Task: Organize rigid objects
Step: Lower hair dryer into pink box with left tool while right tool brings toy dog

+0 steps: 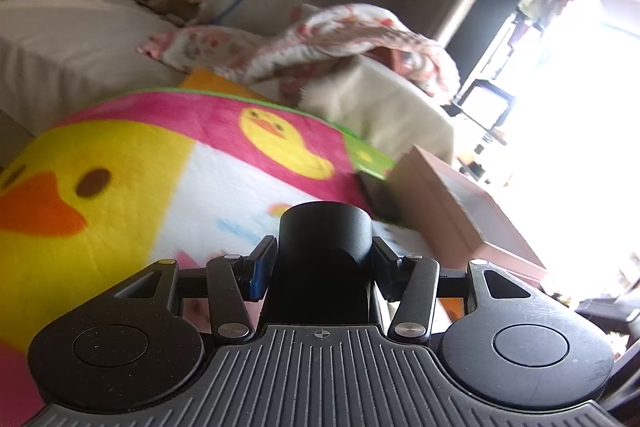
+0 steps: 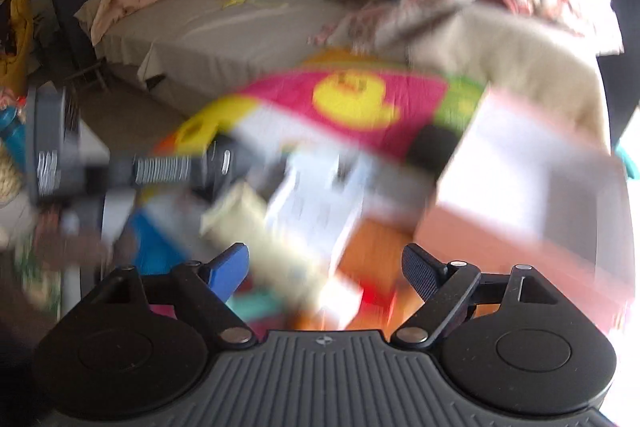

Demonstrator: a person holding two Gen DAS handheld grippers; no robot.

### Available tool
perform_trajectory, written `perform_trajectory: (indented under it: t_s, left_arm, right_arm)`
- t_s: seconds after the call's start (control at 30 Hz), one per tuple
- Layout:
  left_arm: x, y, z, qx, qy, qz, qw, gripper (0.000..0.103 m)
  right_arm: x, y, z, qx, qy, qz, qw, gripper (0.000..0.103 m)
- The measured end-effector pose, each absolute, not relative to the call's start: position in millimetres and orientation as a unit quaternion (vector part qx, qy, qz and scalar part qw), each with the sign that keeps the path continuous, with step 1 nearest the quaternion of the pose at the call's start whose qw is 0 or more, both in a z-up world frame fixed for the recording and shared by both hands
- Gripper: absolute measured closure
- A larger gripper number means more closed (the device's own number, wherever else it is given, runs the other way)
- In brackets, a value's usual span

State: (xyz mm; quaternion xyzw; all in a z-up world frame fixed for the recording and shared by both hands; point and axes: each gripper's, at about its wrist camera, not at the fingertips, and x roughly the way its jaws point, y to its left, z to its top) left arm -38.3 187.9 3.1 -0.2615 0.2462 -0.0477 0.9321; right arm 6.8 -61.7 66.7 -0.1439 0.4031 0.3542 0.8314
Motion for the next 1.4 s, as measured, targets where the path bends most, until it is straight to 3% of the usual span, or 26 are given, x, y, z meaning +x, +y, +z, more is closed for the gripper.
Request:
perform_trajectory:
  t_s: [0.1,0.23,0.5,0.53,0.63,0.9,1.17,1.2,1.27,1.4]
  left_arm:
    - [-53.7,168.9,13.4,-0.238,0.256,-0.069,0.935,0.048]
    - [-79.4,147.9,31.9,-0.189,0.255,-0.083,0.945,0.048]
    - [-109.7,136.0,53.4,-0.129,0.294,-0.066,0.945,0.048]
    - [-112.4,131.2,54.6,-0.119,0.3,-0.072,0.944,0.048]
    - [-116.3,111.8,56.5,-0.092,0.314,-0.102,0.939,0.048]
    - [-78.6,52.5,79.9,-0.054,0.307,-0.211,0.926,0.048]
    - [67.7,21.3,154.9,-0.096,0.202,-0.232,0.947,0.048]
    - [91.4,14.7,153.0,-0.097,0.218,-0.233,0.943,0.048]
    - [128.1,5.5,137.3,-0.103,0.26,-0.215,0.936,0.049]
    - [136.3,14.3,101.7,-0.118,0.284,-0.2,0.93,0.049]
  right_arm:
    - [-6.7,-77.4,47.7,-0.188,0.392,0.303,0.848,0.018]
    - [-31.0,-101.7,42.9,-0.255,0.307,0.218,0.89,0.018]
    - [-16.9,-107.0,31.2,-0.11,0.344,0.319,0.876,0.018]
    - [-11.7,-104.9,27.2,-0.1,0.352,0.322,0.873,0.021]
    - [-9.6,-96.6,20.0,-0.106,0.368,0.323,0.865,0.046]
    - [-37.5,-163.6,62.2,-0.102,0.323,0.303,0.891,0.046]
    - [25.0,-196.1,122.1,-0.07,0.214,0.205,0.952,0.046]
    - [36.5,-194.2,125.0,-0.069,0.195,0.199,0.958,0.045]
    - [56.5,-186.0,126.1,-0.08,0.19,0.163,0.965,0.024]
    - [48.6,-182.6,110.2,-0.082,0.206,0.181,0.958,0.022]
